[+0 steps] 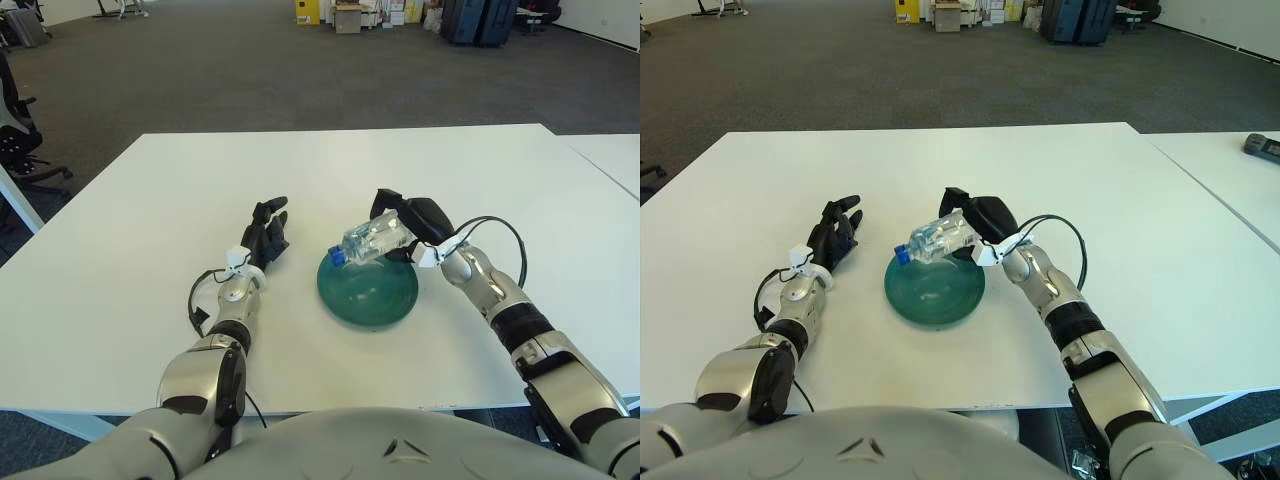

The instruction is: Put the bottle into the plate.

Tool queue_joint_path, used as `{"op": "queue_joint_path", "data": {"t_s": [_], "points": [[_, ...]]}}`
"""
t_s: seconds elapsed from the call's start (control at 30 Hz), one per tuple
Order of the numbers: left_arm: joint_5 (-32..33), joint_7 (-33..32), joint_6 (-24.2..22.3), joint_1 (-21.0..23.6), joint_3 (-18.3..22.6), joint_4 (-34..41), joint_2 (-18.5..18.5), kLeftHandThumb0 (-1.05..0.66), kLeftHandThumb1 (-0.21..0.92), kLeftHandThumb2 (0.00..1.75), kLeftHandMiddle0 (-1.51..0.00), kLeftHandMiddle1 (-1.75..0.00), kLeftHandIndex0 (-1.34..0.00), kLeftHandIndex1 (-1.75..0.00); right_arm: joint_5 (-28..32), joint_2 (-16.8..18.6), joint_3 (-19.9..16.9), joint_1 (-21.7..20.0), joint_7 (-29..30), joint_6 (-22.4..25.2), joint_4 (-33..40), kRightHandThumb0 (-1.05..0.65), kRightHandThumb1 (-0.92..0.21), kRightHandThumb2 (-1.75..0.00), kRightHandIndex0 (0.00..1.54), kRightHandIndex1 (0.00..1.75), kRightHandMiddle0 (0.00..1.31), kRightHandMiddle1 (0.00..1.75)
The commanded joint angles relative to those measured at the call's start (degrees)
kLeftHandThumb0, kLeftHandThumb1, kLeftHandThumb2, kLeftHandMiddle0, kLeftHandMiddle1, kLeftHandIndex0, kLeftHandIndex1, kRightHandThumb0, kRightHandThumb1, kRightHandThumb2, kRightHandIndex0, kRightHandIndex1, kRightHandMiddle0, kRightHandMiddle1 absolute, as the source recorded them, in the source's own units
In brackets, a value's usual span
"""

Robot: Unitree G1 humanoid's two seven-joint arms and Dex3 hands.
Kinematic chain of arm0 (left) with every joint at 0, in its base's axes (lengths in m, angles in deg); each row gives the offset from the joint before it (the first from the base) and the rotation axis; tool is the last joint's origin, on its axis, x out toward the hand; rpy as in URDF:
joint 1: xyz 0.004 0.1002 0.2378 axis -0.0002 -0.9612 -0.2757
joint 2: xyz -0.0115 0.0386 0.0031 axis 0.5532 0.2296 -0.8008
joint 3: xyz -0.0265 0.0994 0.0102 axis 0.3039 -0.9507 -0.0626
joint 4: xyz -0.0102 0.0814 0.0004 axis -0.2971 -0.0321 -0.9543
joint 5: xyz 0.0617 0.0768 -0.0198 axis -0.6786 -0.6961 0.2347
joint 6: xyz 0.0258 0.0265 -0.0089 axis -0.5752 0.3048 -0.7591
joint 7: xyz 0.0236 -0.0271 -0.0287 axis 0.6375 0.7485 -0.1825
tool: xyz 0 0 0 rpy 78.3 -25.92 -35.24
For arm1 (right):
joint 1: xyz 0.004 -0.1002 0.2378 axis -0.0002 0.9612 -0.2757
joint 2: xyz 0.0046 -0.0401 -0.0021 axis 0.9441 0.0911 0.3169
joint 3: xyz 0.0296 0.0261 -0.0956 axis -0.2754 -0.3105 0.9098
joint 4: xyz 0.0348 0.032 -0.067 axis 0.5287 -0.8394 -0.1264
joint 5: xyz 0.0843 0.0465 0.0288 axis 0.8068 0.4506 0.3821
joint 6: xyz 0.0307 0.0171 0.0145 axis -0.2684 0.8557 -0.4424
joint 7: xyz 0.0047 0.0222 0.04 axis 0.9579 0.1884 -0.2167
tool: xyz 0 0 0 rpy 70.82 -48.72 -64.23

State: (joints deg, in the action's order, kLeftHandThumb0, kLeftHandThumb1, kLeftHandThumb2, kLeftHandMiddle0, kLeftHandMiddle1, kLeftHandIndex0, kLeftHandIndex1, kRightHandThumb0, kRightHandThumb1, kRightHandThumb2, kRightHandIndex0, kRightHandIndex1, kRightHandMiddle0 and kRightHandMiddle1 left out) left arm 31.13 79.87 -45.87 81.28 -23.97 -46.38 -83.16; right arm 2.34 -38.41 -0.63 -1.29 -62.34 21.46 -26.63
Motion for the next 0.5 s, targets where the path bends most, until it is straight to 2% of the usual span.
{"op": "queue_joint_path", "data": {"t_s": [0.0,0.07,0.2,0.27,0.3,0.33,0.37,0.4,0.43,0.47], "points": [[-0.8,-0.13,-2.73,-2.51,-0.37,-2.41,0.0,-0.92,0.92,0.92,-0.37,0.0,0.0,-1.0,2.46,-0.99,-1.01,-0.03,-3.92,1.33,3.08,0.0,0.06,-1.71,0.93,1.64,0.67,1.75],[-0.78,-0.2,-2.76,-2.45,-0.36,-2.43,0.05,-0.92,0.92,0.92,-0.37,-0.01,0.0,-1.01,2.89,-1.35,-1.06,-0.49,-6.18,1.6,2.8,0.0,0.05,-1.7,0.91,1.65,0.66,1.75],[-0.83,-0.39,-2.82,-2.35,-0.39,-2.4,0.0,-0.92,0.92,0.92,-0.38,-0.01,0.0,-1.02,2.28,-2.39,-0.65,-1.52,-8.64,0.78,2.72,-0.01,-0.06,-1.6,0.81,1.71,0.57,1.75],[-1.03,-0.85,-2.84,-2.33,-0.53,-2.35,-0.04,-0.92,0.92,0.92,-0.38,-0.01,0.0,-1.02,1.2,-3.4,0.11,-2.61,-9.16,-1.75,1.77,-0.01,-0.18,-1.46,0.7,1.73,0.51,1.72],[-1.18,-1.15,-2.86,-2.34,-0.61,-2.33,-0.03,-0.91,0.92,0.92,-0.38,-0.01,0.0,-1.02,0.45,-3.93,0.53,-3.31,-8.76,-3.52,0.9,-0.01,-0.3,-1.34,0.58,1.73,0.45,1.73],[-1.28,-1.34,-2.87,-2.36,-0.65,-2.32,-0.01,-0.91,0.92,0.93,-0.38,-0.01,0.0,-1.03,0.0,-4.22,0.74,-3.72,-8.41,-4.65,0.32,-0.28,-0.43,-1.09,0.41,1.74,0.29,1.58],[-1.5,-1.66,-2.9,-2.37,-0.79,-2.3,0.03,-0.91,0.92,0.93,-0.38,-0.01,0.0,-1.03,-0.73,-4.58,1.06,-4.3,-7.74,-6.03,-0.74,-0.38,-0.49,-0.97,0.35,1.74,0.24,1.53],[-1.66,-1.89,-2.93,-2.38,-0.9,-2.29,0.05,-0.91,0.92,0.93,-0.38,-0.01,0.0,-1.03,-1.25,-4.8,1.25,-4.73,-7.26,-7.06,-1.59,-0.57,-0.61,-0.77,0.22,1.59,0.15,1.38],[-1.75,-2.03,-2.94,-2.39,-0.97,-2.29,0.07,-0.91,0.92,0.93,-0.38,-0.01,0.0,-1.03,-1.6,-4.88,1.31,-5.0,-6.97,-7.74,-2.21,-0.7,-0.72,-0.59,0.14,1.48,0.1,1.28],[-1.85,-2.23,-2.96,-2.39,-1.07,-2.28,0.09,-0.91,0.92,0.93,-0.38,-0.01,0.0,-1.03,-1.95,-4.99,1.41,-5.34,-6.71,-8.53,-2.87,-0.74,-0.76,-0.53,0.11,1.45,0.08,1.25]]}}
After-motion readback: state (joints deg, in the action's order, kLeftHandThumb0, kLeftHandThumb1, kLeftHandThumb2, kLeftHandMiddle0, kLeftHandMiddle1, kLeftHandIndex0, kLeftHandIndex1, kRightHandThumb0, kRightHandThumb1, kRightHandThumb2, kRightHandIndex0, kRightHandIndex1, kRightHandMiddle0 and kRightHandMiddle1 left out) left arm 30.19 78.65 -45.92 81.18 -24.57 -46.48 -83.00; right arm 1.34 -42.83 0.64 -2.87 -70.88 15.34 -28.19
